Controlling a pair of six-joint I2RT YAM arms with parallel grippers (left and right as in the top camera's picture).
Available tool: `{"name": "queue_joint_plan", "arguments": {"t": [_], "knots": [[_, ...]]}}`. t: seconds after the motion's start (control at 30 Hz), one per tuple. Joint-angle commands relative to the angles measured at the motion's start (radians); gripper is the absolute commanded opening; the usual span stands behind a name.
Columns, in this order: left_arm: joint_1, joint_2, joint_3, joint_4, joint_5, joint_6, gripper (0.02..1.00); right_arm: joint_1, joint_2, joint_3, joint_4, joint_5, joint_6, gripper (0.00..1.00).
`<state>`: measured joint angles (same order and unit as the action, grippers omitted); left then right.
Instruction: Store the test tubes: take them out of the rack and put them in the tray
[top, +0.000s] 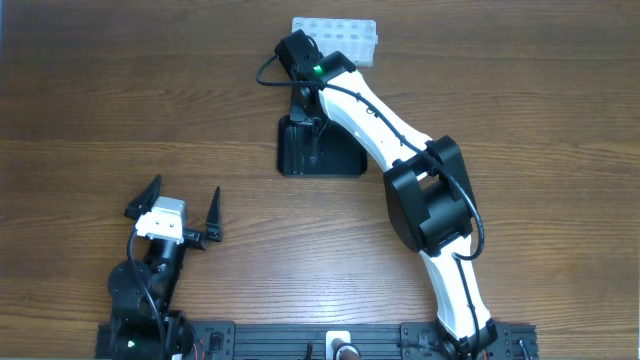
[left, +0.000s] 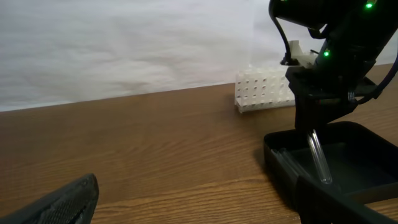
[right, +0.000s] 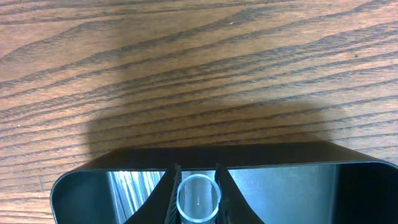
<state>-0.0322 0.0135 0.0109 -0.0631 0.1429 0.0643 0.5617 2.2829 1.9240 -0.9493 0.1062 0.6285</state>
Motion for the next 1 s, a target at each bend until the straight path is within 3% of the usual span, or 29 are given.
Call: {"name": "queue_joint_plan", "arguments": {"t": [0.03, 0.67, 1.0], "knots": [[-0.004, -0.008, -0.005, 0.0, 0.01, 0.014, 1.0, 0.017, 0.032, -0.008, 0.002, -0.004, 0.003, 0.082], [-0.004, -0.008, -0.005, 0.0, 0.01, 0.014, 1.0, 0.019, 0.032, -0.008, -0.059, -0.012, -0.002, 0.095], [-0.004, -0.008, -0.005, 0.0, 0.01, 0.014, 1.0, 0.02, 0.035, -0.008, -0.06, -0.012, -0.011, 0.229]]}}
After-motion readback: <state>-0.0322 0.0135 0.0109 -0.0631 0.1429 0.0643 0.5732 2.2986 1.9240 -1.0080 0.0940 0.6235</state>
